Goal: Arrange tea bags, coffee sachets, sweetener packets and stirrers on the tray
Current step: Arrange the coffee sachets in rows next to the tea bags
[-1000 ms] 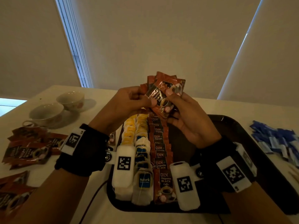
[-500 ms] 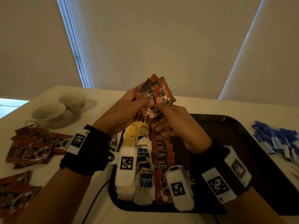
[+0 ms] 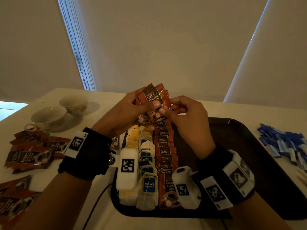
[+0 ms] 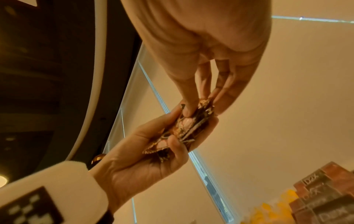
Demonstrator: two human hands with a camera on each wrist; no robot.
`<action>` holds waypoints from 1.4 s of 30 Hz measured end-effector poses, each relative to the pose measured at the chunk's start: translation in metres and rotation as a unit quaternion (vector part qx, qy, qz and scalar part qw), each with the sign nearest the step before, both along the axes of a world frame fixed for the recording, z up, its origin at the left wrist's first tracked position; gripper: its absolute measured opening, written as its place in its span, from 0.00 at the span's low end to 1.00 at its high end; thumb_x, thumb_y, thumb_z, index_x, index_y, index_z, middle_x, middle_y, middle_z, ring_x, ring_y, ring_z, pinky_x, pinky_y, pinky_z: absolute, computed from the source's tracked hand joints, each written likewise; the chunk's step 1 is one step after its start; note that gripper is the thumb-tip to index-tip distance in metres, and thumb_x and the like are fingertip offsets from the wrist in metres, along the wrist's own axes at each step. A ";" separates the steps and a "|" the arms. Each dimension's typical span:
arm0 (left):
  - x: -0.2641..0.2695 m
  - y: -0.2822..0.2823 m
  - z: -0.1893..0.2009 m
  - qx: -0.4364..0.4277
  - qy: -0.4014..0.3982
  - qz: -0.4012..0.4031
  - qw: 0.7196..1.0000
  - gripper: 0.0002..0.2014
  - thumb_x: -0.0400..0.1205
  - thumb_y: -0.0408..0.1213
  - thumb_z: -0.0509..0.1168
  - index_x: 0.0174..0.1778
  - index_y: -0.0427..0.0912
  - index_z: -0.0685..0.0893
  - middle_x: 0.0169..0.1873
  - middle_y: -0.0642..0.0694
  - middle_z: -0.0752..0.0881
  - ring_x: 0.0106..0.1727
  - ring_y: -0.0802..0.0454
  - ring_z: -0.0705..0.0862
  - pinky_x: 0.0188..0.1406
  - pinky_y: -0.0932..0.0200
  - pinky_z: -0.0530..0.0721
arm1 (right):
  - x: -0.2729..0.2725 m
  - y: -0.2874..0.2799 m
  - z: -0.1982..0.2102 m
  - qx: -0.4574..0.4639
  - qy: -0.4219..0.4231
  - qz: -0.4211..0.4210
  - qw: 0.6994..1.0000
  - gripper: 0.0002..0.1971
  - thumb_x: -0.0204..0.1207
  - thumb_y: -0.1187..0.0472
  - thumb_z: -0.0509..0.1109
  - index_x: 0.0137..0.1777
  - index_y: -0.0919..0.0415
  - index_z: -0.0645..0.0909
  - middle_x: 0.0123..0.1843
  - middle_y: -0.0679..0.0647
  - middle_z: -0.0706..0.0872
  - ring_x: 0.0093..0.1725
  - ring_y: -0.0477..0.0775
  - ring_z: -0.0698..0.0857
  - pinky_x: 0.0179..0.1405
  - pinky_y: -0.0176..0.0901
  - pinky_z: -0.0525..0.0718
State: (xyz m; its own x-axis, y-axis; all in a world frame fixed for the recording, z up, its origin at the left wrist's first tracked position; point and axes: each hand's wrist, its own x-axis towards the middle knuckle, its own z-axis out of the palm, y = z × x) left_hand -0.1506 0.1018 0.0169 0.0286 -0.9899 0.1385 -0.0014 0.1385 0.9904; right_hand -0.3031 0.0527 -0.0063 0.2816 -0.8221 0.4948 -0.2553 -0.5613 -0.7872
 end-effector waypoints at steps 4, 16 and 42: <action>0.000 0.000 -0.002 0.006 0.007 -0.039 0.999 0.24 0.77 0.31 0.65 0.70 0.49 0.76 0.56 0.46 0.88 0.52 0.47 0.89 0.40 0.53 0.90 | 0.002 0.003 0.001 0.073 -0.065 0.063 0.993 0.10 0.69 0.58 0.77 0.50 0.57 0.87 0.41 0.47 0.87 0.41 0.50 0.89 0.39 0.42 0.87; 0.000 -0.002 -0.006 0.014 0.068 -0.039 0.997 0.17 0.76 0.28 0.65 0.57 0.51 0.79 0.43 0.50 0.91 0.44 0.51 0.90 0.30 0.58 0.88 | 0.001 0.007 0.005 0.065 -0.014 0.037 0.997 0.07 0.76 0.55 0.71 0.49 0.50 0.76 0.45 0.43 0.82 0.46 0.48 0.86 0.47 0.51 0.88; -0.001 0.004 -0.006 0.063 0.086 -0.154 0.982 0.21 0.78 0.46 0.55 0.67 0.46 0.76 0.54 0.44 0.88 0.56 0.48 0.87 0.50 0.54 0.87 | 0.006 0.016 0.009 0.218 0.065 0.183 0.956 0.19 0.81 0.56 0.62 0.65 0.51 0.57 0.52 0.47 0.76 0.42 0.43 0.83 0.28 0.34 0.84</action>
